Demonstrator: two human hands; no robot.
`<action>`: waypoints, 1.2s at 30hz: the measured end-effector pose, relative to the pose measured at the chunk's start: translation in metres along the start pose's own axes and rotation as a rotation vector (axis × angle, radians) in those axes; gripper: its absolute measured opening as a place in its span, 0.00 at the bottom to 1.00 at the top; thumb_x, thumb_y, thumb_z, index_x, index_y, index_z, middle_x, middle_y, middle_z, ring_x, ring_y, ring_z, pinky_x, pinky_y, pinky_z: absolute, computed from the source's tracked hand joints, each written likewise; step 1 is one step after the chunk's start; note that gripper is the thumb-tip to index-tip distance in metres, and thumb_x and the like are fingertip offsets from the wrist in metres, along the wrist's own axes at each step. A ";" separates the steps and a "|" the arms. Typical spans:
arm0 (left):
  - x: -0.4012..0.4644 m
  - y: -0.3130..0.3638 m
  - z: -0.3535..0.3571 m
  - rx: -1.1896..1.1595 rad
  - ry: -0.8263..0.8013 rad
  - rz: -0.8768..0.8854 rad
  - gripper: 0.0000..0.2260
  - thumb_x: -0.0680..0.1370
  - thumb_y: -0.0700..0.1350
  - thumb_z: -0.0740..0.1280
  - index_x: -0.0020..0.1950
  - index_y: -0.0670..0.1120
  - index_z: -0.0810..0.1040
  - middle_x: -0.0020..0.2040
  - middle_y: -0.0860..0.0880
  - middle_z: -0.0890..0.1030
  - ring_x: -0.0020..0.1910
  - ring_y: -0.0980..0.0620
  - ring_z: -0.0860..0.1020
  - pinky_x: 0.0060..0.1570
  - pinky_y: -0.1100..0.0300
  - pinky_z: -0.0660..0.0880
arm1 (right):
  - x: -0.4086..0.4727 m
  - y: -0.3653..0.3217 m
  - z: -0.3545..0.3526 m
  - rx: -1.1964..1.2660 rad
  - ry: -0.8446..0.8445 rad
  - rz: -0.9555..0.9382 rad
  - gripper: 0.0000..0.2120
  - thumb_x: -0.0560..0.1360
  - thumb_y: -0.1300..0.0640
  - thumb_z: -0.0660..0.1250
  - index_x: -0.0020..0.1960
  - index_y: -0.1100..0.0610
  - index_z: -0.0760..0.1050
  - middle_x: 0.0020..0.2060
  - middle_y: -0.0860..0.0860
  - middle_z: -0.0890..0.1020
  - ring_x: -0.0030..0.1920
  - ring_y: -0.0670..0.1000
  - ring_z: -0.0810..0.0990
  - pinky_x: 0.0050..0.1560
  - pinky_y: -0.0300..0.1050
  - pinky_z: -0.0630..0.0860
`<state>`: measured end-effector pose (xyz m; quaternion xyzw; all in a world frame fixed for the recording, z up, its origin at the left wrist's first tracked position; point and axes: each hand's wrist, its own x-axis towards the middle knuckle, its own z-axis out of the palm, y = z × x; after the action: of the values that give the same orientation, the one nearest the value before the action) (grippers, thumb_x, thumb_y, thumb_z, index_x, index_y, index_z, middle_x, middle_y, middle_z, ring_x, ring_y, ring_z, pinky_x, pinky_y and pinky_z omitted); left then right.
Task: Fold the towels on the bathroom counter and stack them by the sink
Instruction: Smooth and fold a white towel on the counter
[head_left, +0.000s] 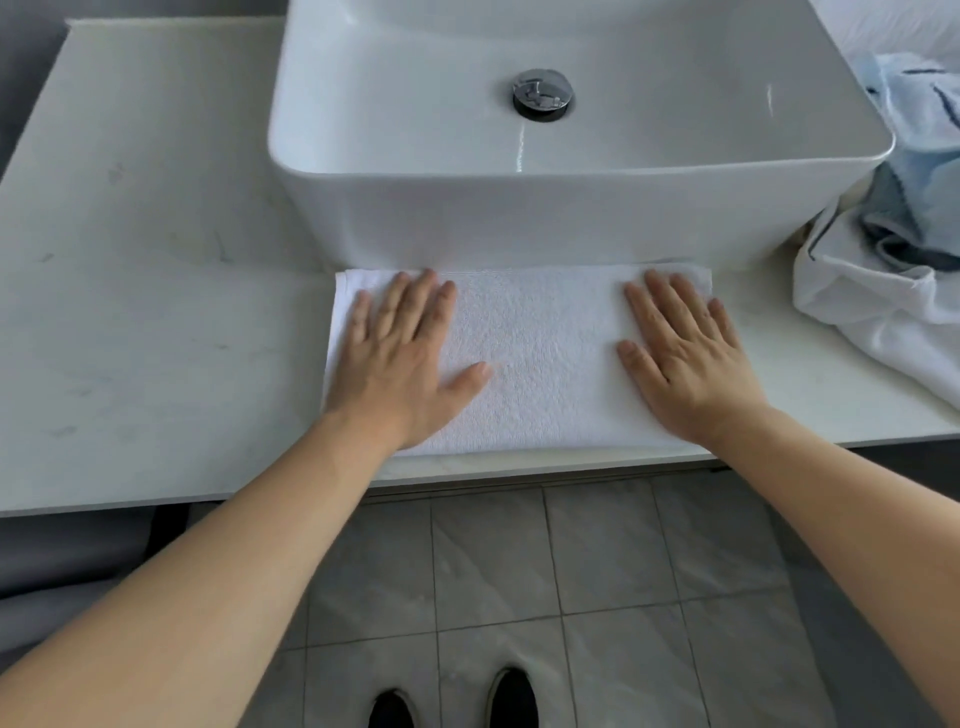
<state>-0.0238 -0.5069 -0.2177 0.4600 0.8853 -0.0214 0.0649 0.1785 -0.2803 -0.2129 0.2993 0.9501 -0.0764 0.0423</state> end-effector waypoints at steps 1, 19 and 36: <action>-0.004 -0.007 0.000 0.002 -0.003 -0.023 0.42 0.73 0.74 0.35 0.80 0.52 0.37 0.81 0.51 0.38 0.79 0.50 0.36 0.76 0.42 0.37 | -0.005 0.008 -0.001 0.027 -0.011 0.021 0.33 0.76 0.34 0.36 0.79 0.43 0.40 0.78 0.42 0.41 0.78 0.47 0.39 0.77 0.50 0.40; -0.017 -0.016 0.001 -0.071 0.034 -0.096 0.43 0.74 0.72 0.37 0.81 0.44 0.40 0.81 0.46 0.39 0.79 0.49 0.36 0.78 0.50 0.38 | -0.011 0.023 0.001 0.072 -0.011 0.042 0.33 0.77 0.38 0.39 0.80 0.48 0.43 0.79 0.48 0.43 0.79 0.51 0.45 0.77 0.50 0.41; -0.020 0.010 -0.023 -0.055 -0.007 -0.161 0.38 0.78 0.65 0.38 0.81 0.41 0.45 0.81 0.43 0.43 0.80 0.45 0.40 0.77 0.48 0.37 | -0.034 0.011 -0.040 -0.113 -0.126 0.162 0.32 0.80 0.39 0.40 0.79 0.50 0.39 0.79 0.52 0.41 0.78 0.54 0.38 0.75 0.53 0.31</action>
<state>-0.0066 -0.5146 -0.1918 0.3853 0.9195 -0.0040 0.0786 0.2114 -0.2837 -0.1706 0.3669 0.9210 -0.0380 0.1250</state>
